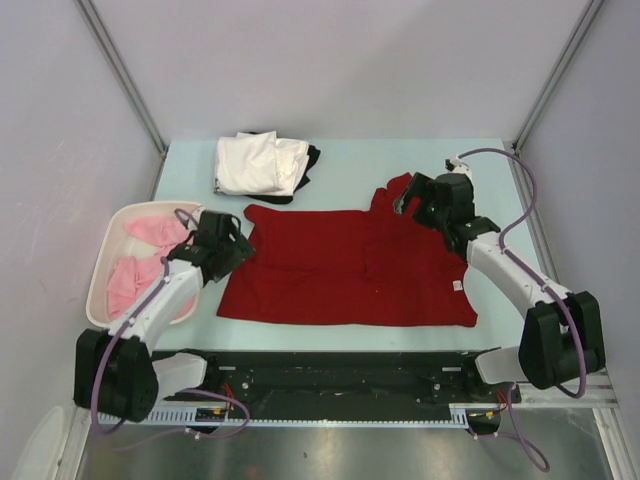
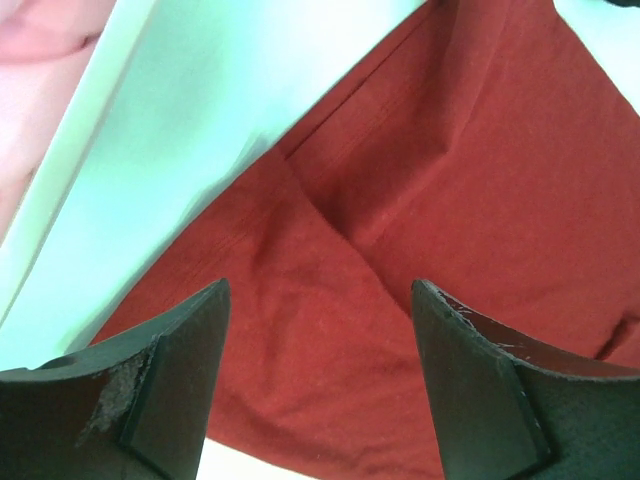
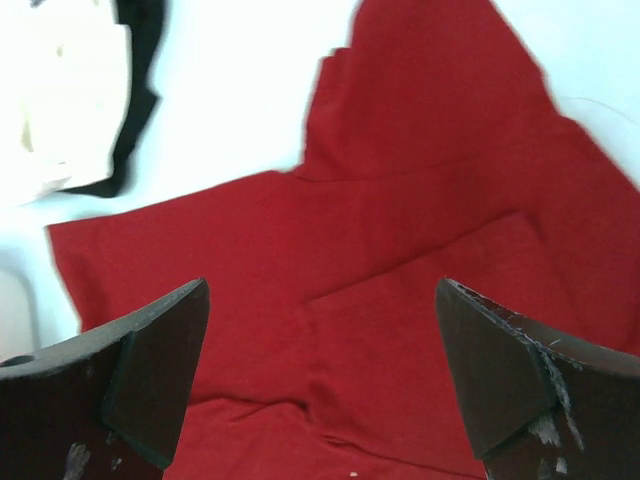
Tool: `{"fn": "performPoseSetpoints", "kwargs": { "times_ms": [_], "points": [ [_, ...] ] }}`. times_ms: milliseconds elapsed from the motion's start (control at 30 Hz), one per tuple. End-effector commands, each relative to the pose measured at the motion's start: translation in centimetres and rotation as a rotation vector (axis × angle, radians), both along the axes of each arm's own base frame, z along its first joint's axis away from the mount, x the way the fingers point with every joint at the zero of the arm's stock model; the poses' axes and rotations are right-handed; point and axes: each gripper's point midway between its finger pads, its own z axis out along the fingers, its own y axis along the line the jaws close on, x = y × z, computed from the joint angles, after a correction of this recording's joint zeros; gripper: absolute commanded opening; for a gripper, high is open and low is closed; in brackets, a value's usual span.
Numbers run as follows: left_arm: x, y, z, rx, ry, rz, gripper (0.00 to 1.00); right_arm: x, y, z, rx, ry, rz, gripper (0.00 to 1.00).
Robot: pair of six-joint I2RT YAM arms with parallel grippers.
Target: Fold and stack the t-shirts
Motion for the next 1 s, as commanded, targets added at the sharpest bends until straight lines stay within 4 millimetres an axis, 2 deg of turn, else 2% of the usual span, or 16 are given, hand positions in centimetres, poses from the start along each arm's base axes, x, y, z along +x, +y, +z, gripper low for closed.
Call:
{"fn": "performPoseSetpoints", "kwargs": {
  "times_ms": [0,167,233,367,467,600,633,700,733,800,967],
  "points": [
    [3.9,-0.5,1.7,0.04,-0.035,-0.031,0.78,0.5,-2.9,-2.2,-0.097,0.113,-0.021,1.0],
    [8.6,-0.9,2.3,0.091,-0.024,-0.042,0.78,3.0,-3.6,-2.9,-0.099,0.126,-0.038,1.0],
    [10.1,-0.6,2.6,0.127,-0.027,-0.028,0.78,3.6,-3.3,-2.9,-0.078,0.118,-0.018,1.0],
    [13.6,0.2,2.6,0.173,-0.04,0.032,0.81,4.1,-3.2,-3.7,-0.071,0.129,-0.022,1.0],
    [15.5,0.7,1.9,0.087,-0.093,0.077,0.79,4.0,-2.5,-4.1,-0.048,0.139,0.015,1.0],
    [17.2,1.0,0.2,-0.126,-0.133,0.112,0.78,4.1,-2.0,-3.9,-0.038,0.132,0.039,1.0],
    [17.5,1.0,-1.1,-0.162,-0.109,0.114,0.78,4.2,-1.9,-3.8,-0.034,0.126,0.042,1.0],
    [18.2,1.4,-2.0,-0.241,-0.111,0.146,0.76,4.2,-1.3,-3.6,-0.024,0.117,0.062,1.0],
    [17.9,1.0,-3.3,-0.287,-0.087,0.136,0.76,4.2,-1.1,-3.5,-0.022,0.114,0.068,1.0],
    [18.9,0.8,-3.5,-0.334,-0.118,0.143,0.75,4.2,-0.6,-3.4,-0.028,0.103,0.083,1.0],
    [19.3,-0.3,-6.3,-0.401,-0.061,0.134,0.68,4.0,-0.2,-4.1,-0.029,0.123,0.091,1.0]
  ]
}}
